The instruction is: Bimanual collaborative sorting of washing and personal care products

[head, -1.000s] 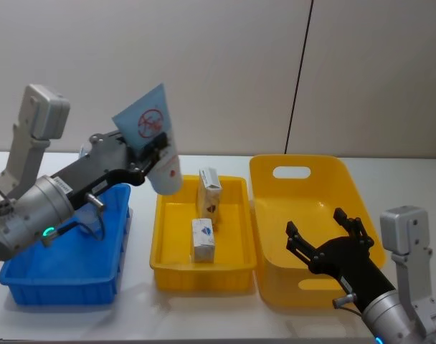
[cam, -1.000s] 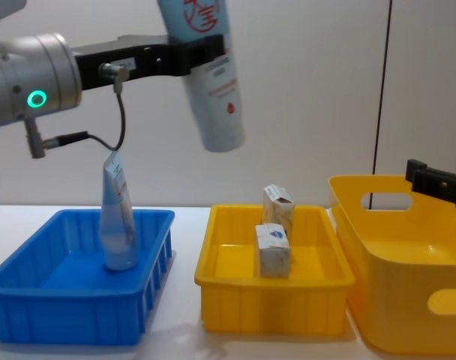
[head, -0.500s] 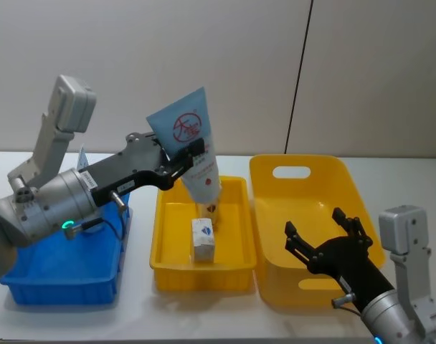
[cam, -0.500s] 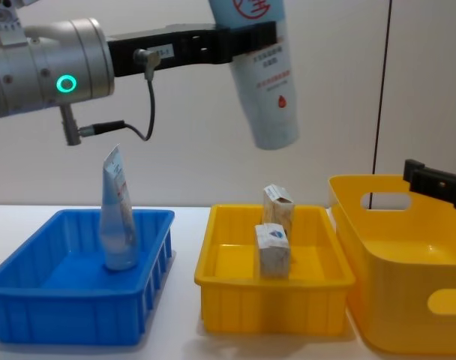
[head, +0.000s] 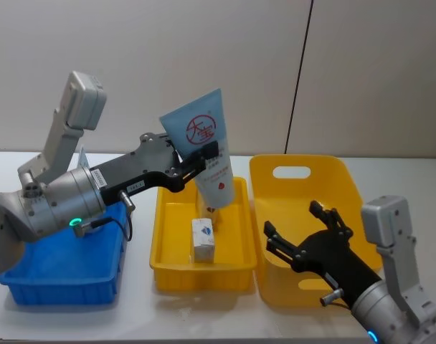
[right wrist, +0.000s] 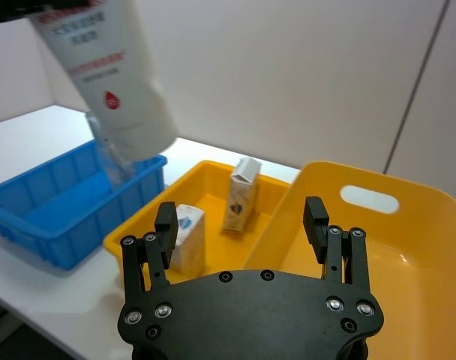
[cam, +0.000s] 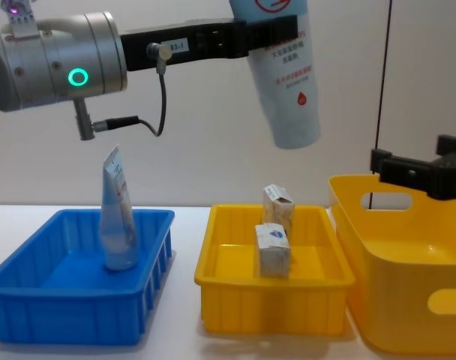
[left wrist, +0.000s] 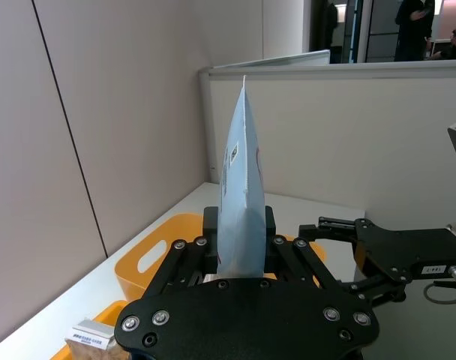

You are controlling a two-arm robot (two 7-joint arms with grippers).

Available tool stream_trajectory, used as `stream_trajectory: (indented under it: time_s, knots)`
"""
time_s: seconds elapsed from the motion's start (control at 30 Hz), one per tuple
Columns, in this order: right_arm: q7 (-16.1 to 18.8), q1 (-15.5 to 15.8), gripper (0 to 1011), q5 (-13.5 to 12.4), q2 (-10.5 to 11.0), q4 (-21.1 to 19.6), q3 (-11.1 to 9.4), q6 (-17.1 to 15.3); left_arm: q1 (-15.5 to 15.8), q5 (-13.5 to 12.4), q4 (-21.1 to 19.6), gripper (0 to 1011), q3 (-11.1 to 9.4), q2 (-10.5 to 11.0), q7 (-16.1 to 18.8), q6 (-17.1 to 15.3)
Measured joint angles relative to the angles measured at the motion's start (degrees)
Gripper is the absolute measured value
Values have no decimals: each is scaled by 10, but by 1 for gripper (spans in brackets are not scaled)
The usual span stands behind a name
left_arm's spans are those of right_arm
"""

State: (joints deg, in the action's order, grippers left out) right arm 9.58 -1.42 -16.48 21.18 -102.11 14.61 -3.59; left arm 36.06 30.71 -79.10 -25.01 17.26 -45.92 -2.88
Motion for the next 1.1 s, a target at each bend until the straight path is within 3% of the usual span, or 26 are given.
stream_trajectory:
  time_s: [0.5,1.1]
  knots:
    - [66,-29,1004,1,23,-12,17,-13,6,4,4,265,-5,-1,-10,-1]
    - [103,-71,1004,16,31,-4,30,-14,7,6,5,265,-6,-1,-13,-2]
